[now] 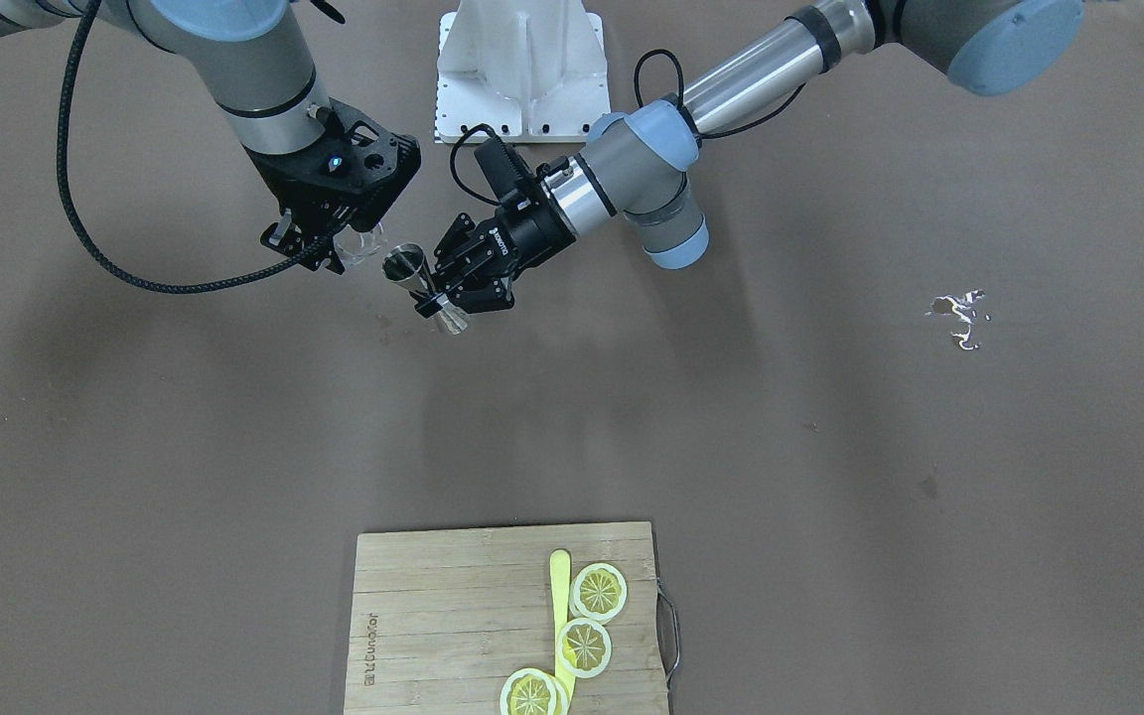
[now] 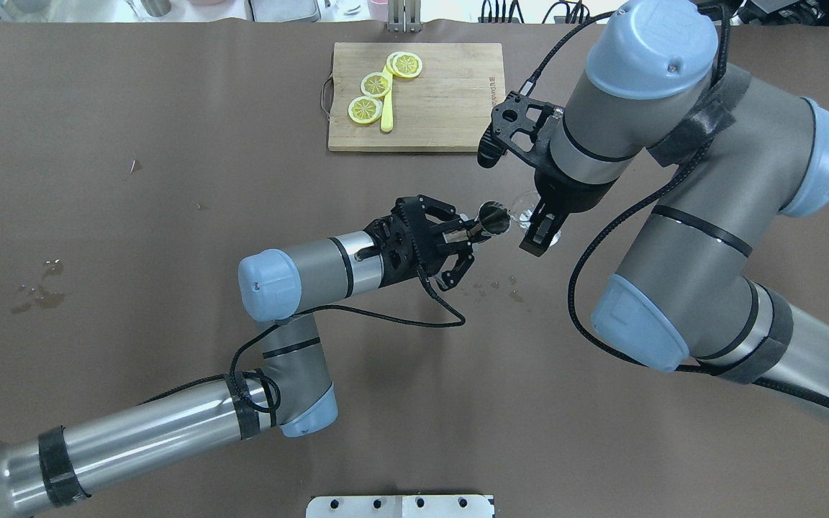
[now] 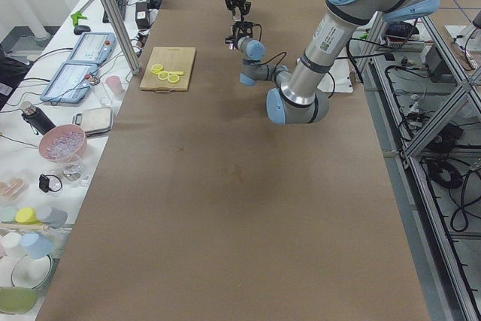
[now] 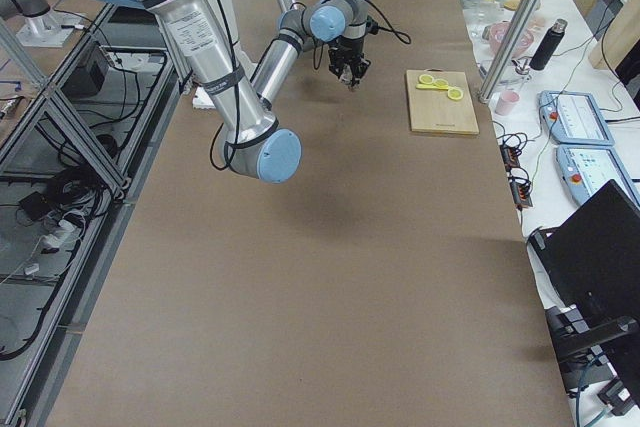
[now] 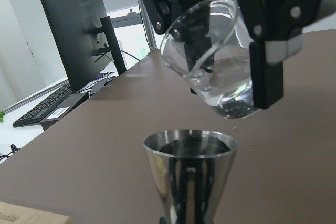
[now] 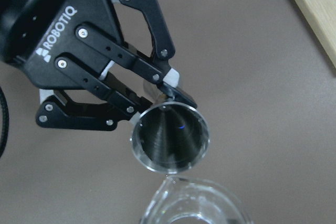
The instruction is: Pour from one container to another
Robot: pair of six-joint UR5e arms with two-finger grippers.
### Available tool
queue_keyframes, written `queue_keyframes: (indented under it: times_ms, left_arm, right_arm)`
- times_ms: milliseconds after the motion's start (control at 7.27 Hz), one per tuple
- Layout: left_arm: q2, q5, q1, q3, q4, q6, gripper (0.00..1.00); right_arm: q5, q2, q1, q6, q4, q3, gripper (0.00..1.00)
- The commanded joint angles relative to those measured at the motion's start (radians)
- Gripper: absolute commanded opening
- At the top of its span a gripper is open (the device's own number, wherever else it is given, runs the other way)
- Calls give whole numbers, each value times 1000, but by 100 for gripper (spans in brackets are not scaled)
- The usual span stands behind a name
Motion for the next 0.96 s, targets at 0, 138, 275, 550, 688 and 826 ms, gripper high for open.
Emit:
queue_keyframes:
  times_ms: [0,138,275,550,688,826]
  left_arm:
    - [-1,1,0,17,-22,-1,0]
    - [-3,3,2,21,-30,-1,0]
    - [-4,1,2,21,-33,-1,0]
    - [-10,3,2,21,-33,-1,0]
    - [-10,3,2,23,-33,-3,0]
    - [-10,9,2,23,-33,-3,0]
  right_arm:
    - [-2,21,-8,-28,-54,-8,0]
    - [-8,44,-13,-54,-104,-11,0]
    - [-12,62,-19,-80,-152,-11,0]
    - [-32,87,-31,-99,-200,-31,0]
    - [-42,116,-31,-123,-232,-56,0]
    - [-43,137,-31,-128,-255,-77,0]
